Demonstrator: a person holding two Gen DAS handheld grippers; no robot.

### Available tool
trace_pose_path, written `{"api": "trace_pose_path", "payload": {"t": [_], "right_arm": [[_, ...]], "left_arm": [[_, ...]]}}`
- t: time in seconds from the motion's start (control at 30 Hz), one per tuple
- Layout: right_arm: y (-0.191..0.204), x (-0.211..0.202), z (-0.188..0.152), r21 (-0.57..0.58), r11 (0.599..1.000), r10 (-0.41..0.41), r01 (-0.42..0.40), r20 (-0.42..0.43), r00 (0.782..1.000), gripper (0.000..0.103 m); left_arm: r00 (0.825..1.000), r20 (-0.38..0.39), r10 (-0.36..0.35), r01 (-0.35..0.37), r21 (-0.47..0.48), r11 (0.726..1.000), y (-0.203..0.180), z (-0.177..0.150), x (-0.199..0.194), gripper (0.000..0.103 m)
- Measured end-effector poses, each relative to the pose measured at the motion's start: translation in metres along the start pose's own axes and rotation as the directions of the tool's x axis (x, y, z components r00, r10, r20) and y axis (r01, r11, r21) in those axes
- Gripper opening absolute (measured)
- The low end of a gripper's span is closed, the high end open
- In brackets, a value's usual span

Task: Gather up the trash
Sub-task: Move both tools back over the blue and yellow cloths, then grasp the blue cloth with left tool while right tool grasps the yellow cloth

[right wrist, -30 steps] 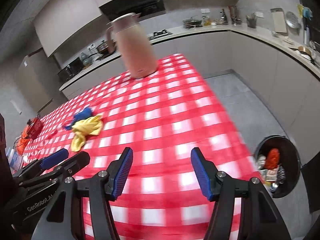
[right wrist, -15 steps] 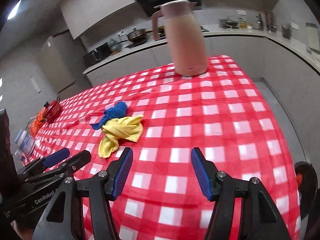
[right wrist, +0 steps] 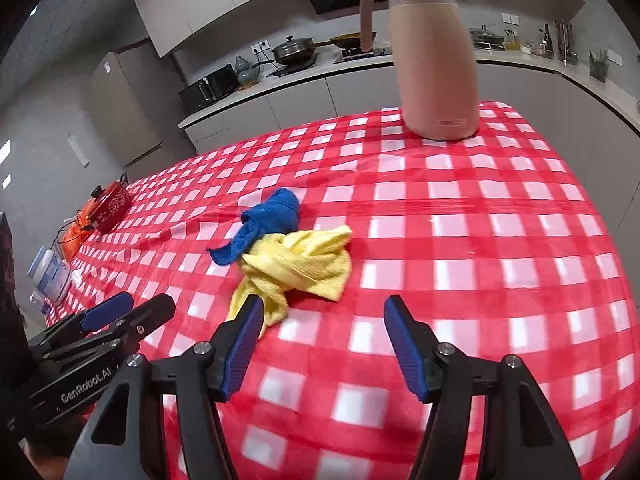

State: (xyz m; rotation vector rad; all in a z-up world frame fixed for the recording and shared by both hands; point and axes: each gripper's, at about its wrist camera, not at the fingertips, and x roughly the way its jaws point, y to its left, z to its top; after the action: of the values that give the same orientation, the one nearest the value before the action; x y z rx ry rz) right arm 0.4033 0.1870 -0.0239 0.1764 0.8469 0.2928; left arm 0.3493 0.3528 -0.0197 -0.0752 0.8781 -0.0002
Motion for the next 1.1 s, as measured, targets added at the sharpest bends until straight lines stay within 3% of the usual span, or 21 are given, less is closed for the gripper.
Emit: {"api": "trace_pose_path", "payload": {"t": [0.23, 0.53, 0.6, 0.67, 0.8, 1.1], "right_arm": [[0.029, 0.043, 0.006, 0.044, 0.998, -0.035, 0.037, -0.042, 0.999, 0.065], [0.042, 0.081, 0.007, 0.073, 0.995, -0.059, 0.065, -0.082, 0.995, 0.065], [0.041, 0.085, 0.005, 0.076, 0.995, -0.063, 0.069, -0.081, 0.995, 0.059], [0.04, 0.089, 0.003, 0.087, 0.995, -0.044, 0.052, -0.092, 0.995, 0.03], [0.034, 0.078, 0.002, 0.081, 0.994, -0.067, 0.072, -0.057, 0.996, 0.015], [-0.02, 0.043, -0.001, 0.166, 0.969, -0.183, 0.182, -0.012, 0.983, 0.011]], "left_arm": [[0.999, -0.007, -0.04, 0.04, 0.03, 0.999, 0.033, 0.021, 0.02, 0.069], [0.996, -0.028, -0.079, 0.081, 0.056, 0.995, 0.045, 0.032, 0.038, 0.069], [0.996, -0.032, -0.084, 0.086, 0.061, 0.994, 0.046, 0.032, 0.041, 0.069], [0.995, -0.037, -0.09, 0.093, 0.064, 0.994, 0.045, 0.033, 0.043, 0.069], [0.994, -0.042, -0.105, 0.108, 0.076, 0.991, 0.037, 0.035, 0.045, 0.069], [0.985, -0.07, -0.157, 0.164, 0.121, 0.979, 0.0, 0.031, 0.05, 0.069]]}}
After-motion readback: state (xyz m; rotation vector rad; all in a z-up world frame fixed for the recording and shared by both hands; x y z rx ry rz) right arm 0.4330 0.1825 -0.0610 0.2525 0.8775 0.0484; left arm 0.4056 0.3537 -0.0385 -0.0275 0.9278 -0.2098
